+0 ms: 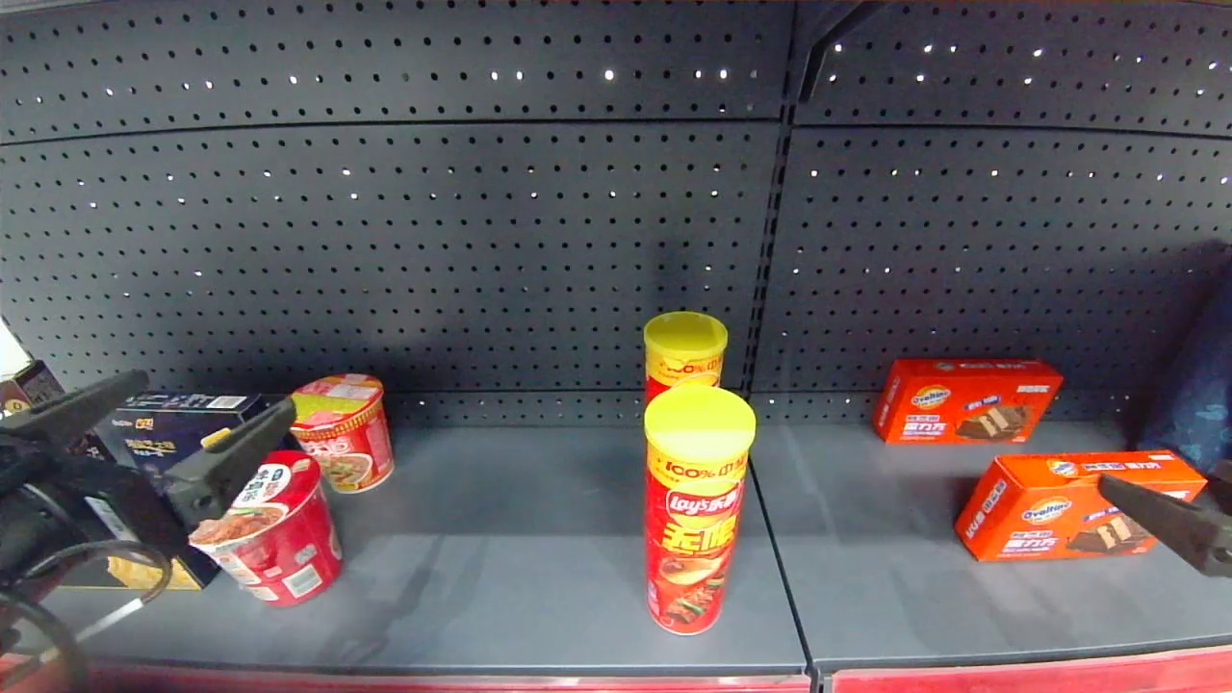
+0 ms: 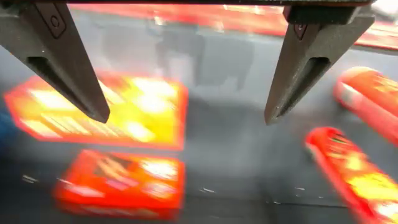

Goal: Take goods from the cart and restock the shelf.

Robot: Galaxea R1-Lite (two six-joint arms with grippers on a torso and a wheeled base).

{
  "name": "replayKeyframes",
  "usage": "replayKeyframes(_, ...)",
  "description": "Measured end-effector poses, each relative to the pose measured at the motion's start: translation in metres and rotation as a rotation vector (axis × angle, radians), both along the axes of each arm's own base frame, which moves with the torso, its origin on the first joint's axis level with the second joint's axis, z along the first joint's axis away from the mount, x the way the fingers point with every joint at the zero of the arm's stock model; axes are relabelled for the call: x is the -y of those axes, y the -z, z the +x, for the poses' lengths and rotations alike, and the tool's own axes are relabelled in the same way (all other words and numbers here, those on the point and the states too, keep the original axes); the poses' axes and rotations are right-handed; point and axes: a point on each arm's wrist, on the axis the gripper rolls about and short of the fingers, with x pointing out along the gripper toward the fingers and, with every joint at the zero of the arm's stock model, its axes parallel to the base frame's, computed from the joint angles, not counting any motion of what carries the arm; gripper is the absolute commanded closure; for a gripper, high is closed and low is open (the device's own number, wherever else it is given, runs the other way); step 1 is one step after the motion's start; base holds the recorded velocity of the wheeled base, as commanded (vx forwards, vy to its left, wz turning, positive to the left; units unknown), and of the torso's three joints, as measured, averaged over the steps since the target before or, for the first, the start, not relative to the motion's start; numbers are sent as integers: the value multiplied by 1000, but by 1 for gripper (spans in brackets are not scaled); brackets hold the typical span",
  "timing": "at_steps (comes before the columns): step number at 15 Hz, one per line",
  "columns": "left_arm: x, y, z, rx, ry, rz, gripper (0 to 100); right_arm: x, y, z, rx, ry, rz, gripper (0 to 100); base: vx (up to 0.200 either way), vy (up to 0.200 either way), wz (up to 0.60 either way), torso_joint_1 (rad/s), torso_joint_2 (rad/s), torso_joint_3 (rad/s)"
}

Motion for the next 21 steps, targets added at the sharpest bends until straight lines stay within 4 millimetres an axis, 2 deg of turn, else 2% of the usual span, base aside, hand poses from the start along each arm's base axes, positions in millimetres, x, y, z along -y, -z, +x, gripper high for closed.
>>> replayKeyframes(2, -9, 2, -16, 33, -46, -6, 0, 11, 10, -32, 8, 75, -22, 0, 0, 0, 0, 0, 0, 0)
replayKeyframes(6, -22, 40, -62, 33, -127, 1, 0, 28, 31, -85, 40, 277, -41, 0, 0, 0, 0, 0, 0, 0)
replayKeyframes(10, -26, 75, -102, -20, -156, 23, 0, 29, 54, -113, 132, 351, -38, 0, 0, 0, 0, 0, 0, 0)
replayKeyframes(13, -28, 96, -129, -34, -161, 28, 0, 29, 75, -129, 164, 376, -50, 0, 0, 0, 0, 0, 0, 0)
replayKeyframes(16, -29, 106, -145, 17, -150, 21, 0, 28, 90, -140, 197, 337, -44, 0, 0, 0, 0, 0, 0, 0)
replayKeyframes(18, -29, 115, -147, 25, -137, 25, 0, 26, 98, -138, 212, 238, -46, 0, 0, 0, 0, 0, 0, 0)
replayKeyframes(21, -28, 119, -148, 25, -97, 24, 0, 24, 115, -124, 309, 186, -69, 0, 0, 0, 0, 0, 0, 0)
